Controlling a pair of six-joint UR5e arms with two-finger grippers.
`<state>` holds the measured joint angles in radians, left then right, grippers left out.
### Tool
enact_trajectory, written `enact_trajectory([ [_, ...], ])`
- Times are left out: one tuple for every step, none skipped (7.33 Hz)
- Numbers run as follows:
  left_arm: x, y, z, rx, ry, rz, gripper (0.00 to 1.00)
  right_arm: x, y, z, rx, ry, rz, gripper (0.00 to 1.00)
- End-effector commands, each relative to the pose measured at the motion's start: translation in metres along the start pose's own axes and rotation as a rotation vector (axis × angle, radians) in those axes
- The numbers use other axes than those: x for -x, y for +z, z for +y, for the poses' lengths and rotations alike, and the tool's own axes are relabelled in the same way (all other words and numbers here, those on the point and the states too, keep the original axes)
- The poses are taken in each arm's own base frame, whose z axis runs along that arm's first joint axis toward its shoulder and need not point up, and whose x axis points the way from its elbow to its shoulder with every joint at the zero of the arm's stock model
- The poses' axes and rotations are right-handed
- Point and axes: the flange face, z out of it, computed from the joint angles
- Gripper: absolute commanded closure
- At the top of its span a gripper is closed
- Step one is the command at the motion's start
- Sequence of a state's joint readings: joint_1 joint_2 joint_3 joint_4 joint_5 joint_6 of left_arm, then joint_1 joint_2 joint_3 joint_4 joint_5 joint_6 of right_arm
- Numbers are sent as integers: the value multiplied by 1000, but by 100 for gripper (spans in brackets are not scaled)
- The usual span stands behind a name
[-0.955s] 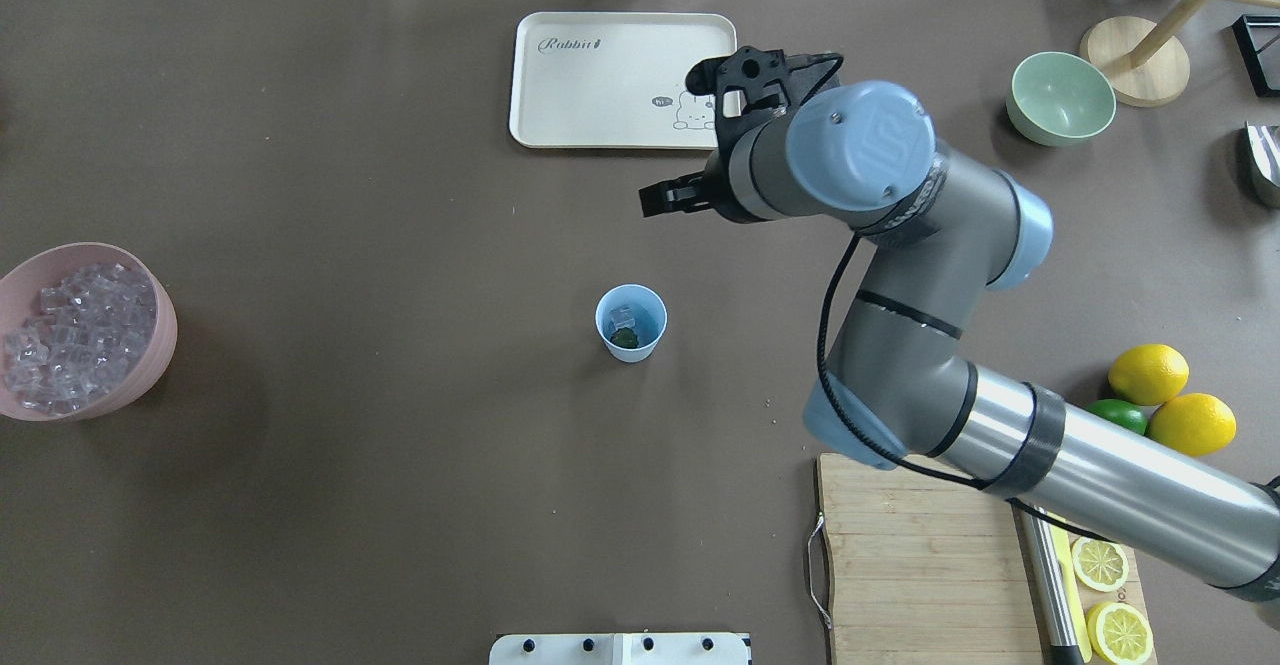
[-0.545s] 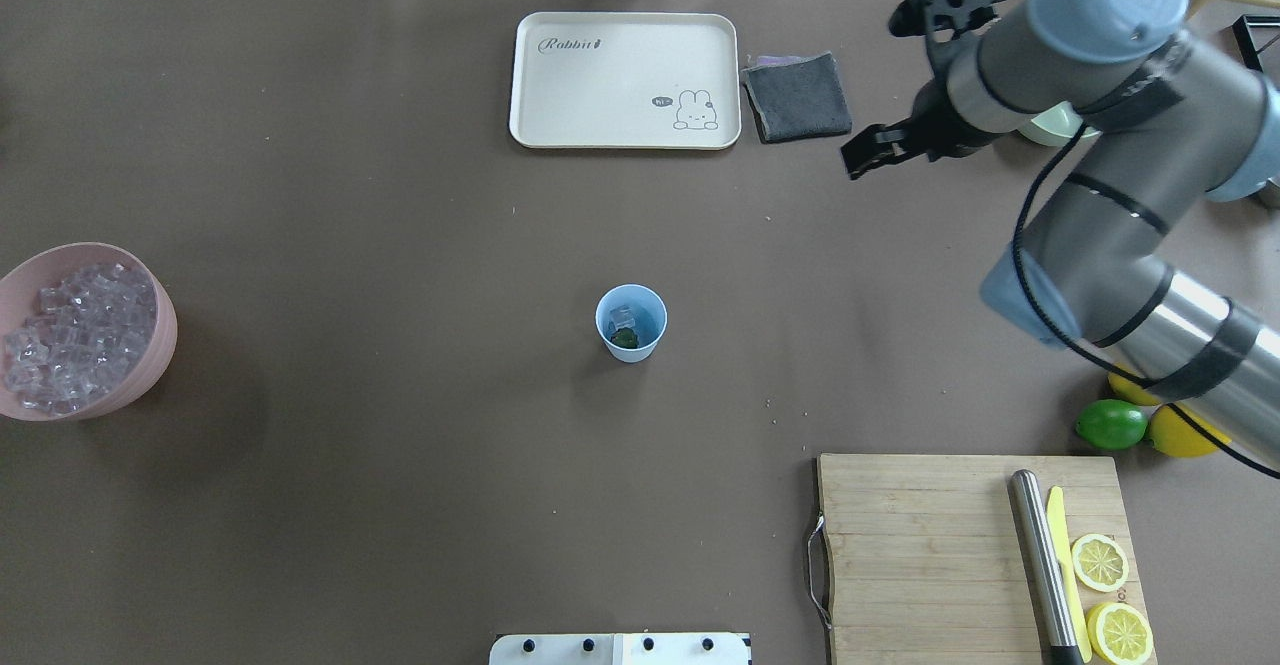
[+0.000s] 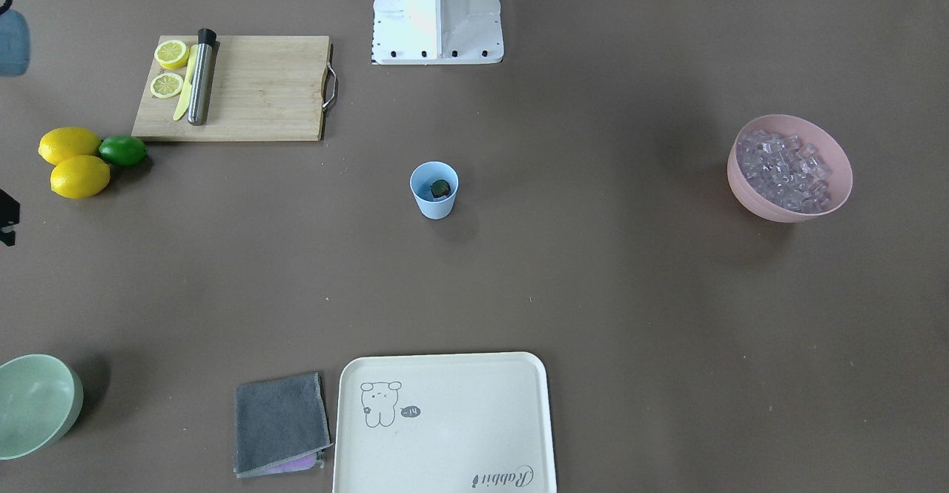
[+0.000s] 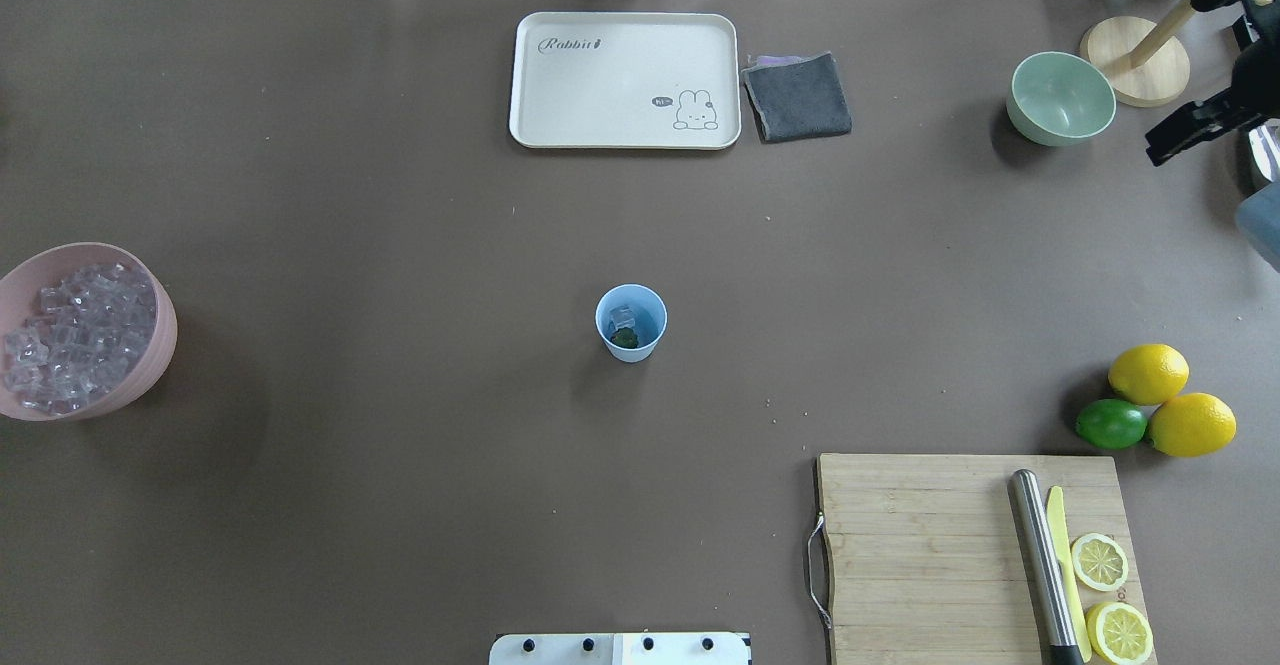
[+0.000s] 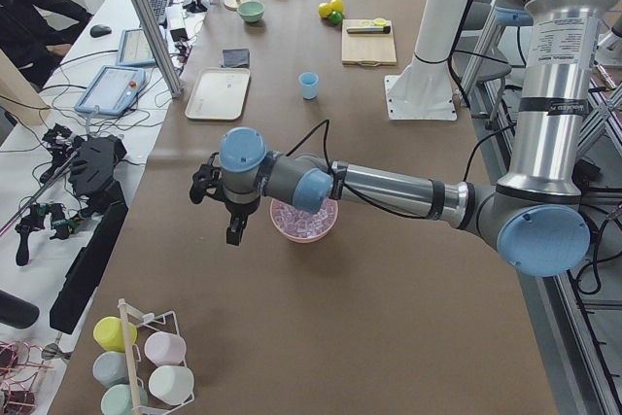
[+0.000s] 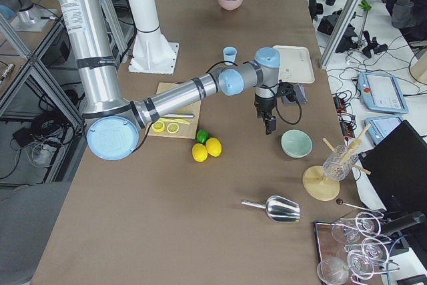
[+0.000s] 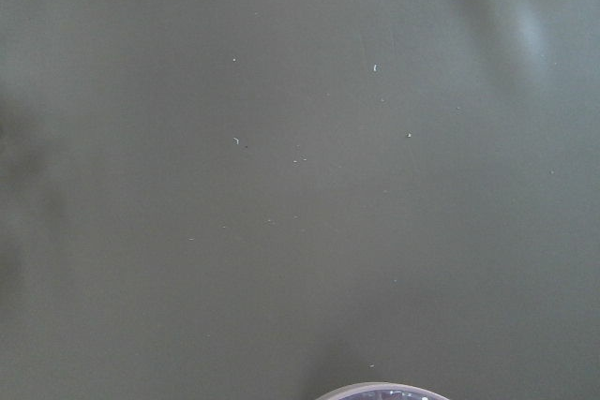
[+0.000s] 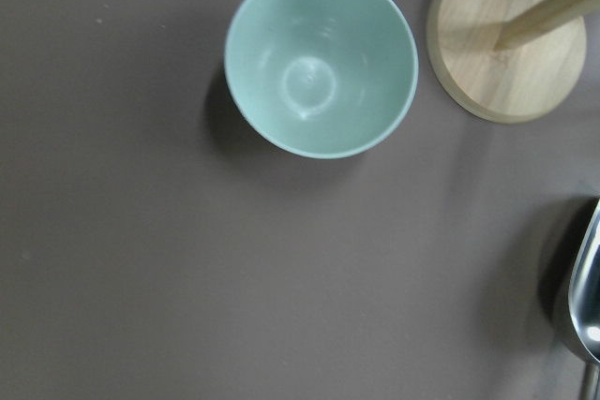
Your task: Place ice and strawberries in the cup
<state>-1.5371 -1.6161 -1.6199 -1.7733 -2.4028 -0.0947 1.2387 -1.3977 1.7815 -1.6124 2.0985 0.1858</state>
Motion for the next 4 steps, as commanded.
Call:
enact_trajectory([
  [76,14,34,42,-18,-16,3,-57,11,50,57,92,-58,0],
  [78,14,35,44,-33,-19,3,-72,12,65,65,126,-68,0],
  [71,10,33,35,-67,-15,3,-81,11,69,64,144,-64,0],
  [51,6,27,23,-87,-10,3,-88,12,75,69,158,-60,0],
])
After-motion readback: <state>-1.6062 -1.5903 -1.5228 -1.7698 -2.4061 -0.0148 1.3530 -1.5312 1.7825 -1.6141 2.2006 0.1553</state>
